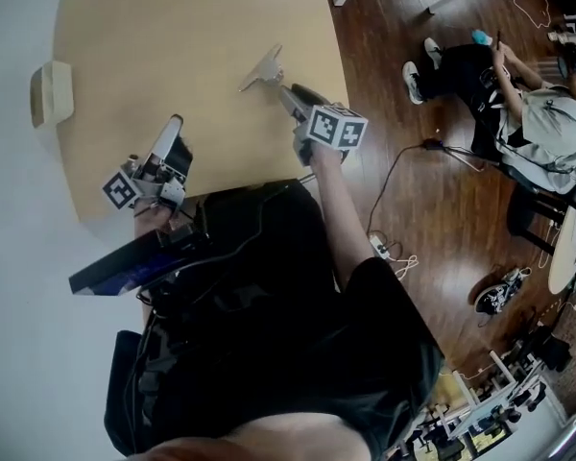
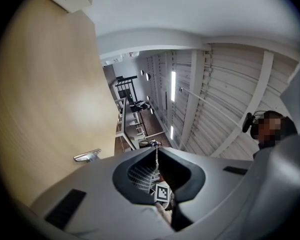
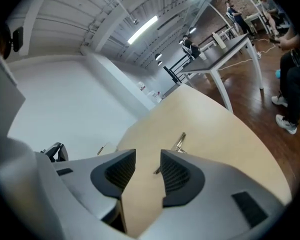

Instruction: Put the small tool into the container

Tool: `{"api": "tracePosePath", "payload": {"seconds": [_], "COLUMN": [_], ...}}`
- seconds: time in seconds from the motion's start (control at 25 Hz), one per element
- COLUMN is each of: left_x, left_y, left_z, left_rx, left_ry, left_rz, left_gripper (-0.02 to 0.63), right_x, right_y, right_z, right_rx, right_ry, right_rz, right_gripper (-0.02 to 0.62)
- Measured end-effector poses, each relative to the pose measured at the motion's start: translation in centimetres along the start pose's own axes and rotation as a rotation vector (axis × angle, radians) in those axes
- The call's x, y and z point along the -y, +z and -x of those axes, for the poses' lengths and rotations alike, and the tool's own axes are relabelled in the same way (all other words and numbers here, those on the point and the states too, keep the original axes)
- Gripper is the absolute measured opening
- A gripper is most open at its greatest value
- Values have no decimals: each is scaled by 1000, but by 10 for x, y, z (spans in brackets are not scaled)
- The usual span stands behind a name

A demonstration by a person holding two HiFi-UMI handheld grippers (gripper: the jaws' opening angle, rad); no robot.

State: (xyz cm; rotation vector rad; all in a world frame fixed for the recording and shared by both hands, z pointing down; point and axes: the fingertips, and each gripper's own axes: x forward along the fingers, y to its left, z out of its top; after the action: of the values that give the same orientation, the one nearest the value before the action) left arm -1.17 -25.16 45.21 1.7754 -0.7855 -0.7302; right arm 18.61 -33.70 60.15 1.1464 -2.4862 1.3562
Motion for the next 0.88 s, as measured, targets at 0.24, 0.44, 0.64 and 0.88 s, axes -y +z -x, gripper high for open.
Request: {"api": "tracePosePath", "payload": {"seconds": [0.24, 0.44, 0.64, 0.88], "left_x": [-5, 0, 5, 3], "left_y": [-5, -7, -1, 2], "left_z": [-15, -24, -32, -26], "left_rx": [-27, -10, 9, 42], "left_ry": [56, 42, 45, 71], "left_rz": [-12, 3, 3, 14], "left_gripper": [14, 14, 14, 15], "right_x": [34, 41, 47, 54], "right_y": [-8, -15, -17, -20], "right_z": [-47, -68, -85, -100], "right_rx": [-73, -123, -153, -173], "right_ry": [69, 77, 66, 73], "right_rz": [-135, -237, -327, -395], "right_gripper": [164, 148, 112, 100]}}
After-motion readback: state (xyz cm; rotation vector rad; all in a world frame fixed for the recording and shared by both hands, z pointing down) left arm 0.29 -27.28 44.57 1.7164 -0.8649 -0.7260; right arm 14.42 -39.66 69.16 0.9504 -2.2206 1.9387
